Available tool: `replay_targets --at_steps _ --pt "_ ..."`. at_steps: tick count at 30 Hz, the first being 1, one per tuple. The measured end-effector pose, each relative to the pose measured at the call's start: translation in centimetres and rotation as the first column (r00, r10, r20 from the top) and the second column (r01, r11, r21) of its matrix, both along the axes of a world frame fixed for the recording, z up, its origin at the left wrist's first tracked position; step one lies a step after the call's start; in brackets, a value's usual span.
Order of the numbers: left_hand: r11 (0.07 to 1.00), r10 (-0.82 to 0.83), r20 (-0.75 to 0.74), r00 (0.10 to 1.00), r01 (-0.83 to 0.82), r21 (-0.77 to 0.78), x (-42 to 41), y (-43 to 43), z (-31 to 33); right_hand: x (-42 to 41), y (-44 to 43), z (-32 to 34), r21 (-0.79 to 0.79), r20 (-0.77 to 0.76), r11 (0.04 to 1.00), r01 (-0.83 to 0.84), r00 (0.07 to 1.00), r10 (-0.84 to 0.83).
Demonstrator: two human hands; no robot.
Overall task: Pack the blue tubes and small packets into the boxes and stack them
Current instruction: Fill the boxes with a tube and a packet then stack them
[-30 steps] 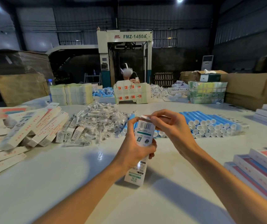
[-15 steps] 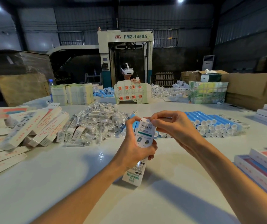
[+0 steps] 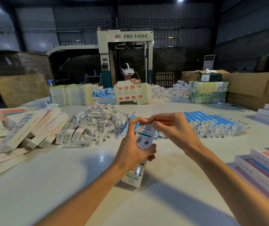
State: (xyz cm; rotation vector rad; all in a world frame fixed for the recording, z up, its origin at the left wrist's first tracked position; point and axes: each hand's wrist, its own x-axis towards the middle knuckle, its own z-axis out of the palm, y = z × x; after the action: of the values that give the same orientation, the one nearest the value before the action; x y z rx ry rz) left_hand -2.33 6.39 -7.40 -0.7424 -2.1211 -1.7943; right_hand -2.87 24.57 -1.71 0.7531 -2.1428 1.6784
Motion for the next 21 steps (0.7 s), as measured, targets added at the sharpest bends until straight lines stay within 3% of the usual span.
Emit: replay_targets --at_steps 11,17,21 --pt "0.965 0.231 -0.098 0.968 -0.241 -0.102 0.1 -0.5 0.2 -0.2 -2.0 -1.8 -0.045 -0.027 0.999 0.027 0.999 -0.028" --pt "0.965 0.231 -0.095 0.968 -0.241 -0.102 0.3 -0.5 0.5 0.4 -2.8 -2.5 -0.130 -0.045 0.991 -0.008 0.999 0.003" --pt "0.971 0.220 -0.071 0.973 -0.225 -0.078 0.5 -0.5 0.4 0.4 -3.1 -2.7 -0.168 -0.043 0.984 0.054 0.997 -0.062"
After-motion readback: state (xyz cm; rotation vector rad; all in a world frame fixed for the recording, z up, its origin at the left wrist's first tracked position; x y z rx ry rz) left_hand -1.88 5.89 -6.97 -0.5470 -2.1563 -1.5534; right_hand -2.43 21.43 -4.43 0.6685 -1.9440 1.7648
